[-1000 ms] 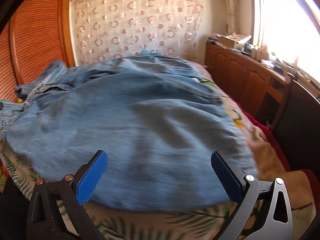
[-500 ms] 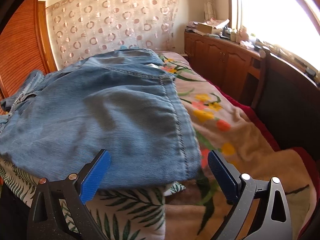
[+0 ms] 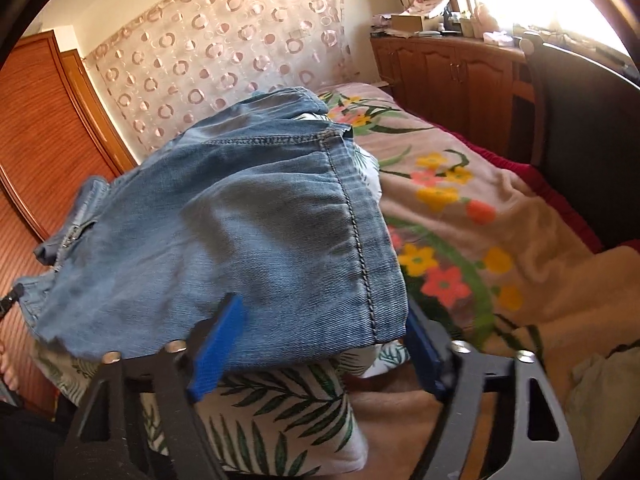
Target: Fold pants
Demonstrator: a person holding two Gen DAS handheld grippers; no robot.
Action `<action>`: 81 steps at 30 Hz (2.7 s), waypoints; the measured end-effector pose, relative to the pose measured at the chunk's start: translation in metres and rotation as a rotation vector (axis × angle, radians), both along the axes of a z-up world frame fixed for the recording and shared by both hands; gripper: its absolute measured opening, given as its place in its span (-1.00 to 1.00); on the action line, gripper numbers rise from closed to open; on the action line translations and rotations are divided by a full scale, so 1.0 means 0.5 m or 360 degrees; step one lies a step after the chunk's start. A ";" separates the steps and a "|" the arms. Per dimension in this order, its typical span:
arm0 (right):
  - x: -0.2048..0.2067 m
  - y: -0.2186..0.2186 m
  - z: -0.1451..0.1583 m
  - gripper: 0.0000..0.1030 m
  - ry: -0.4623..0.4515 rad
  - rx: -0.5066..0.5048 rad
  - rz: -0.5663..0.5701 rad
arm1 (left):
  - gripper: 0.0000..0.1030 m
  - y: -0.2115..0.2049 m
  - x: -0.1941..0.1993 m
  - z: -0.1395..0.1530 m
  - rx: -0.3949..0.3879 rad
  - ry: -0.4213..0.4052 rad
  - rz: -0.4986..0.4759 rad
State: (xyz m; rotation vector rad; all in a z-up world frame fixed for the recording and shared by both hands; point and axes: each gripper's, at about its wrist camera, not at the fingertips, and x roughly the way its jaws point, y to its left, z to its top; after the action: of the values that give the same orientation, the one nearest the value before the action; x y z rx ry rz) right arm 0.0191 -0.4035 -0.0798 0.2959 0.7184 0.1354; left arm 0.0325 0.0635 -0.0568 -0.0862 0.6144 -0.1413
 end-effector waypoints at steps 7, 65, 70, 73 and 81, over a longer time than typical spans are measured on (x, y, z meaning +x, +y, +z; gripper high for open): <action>-0.015 -0.014 0.045 -0.38 -0.0086 -0.0177 -0.0007 | -0.55 -0.001 0.005 0.004 -0.0004 -0.0011 -0.0010; 0.388 0.145 0.140 -0.86 -0.0669 -0.0581 0.0066 | -0.65 0.076 0.496 0.177 -0.0011 -0.0252 0.0103; 0.439 0.164 0.136 -0.86 -0.0653 -0.0611 0.0057 | -0.65 0.067 0.548 0.155 0.0021 -0.0204 0.0109; 0.488 0.182 0.128 -0.86 -0.0622 -0.0634 0.0049 | -0.65 0.068 0.578 0.128 0.0020 -0.0147 0.0127; 0.587 0.229 0.097 -0.86 -0.0487 -0.0703 0.0063 | -0.65 0.067 0.594 0.092 0.0037 -0.0084 0.0122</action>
State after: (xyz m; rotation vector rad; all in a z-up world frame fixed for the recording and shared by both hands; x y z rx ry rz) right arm 0.3128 -0.2888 -0.0313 -0.1600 0.4337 0.0544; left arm 0.3296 0.0969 -0.0108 -0.0834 0.5594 -0.0618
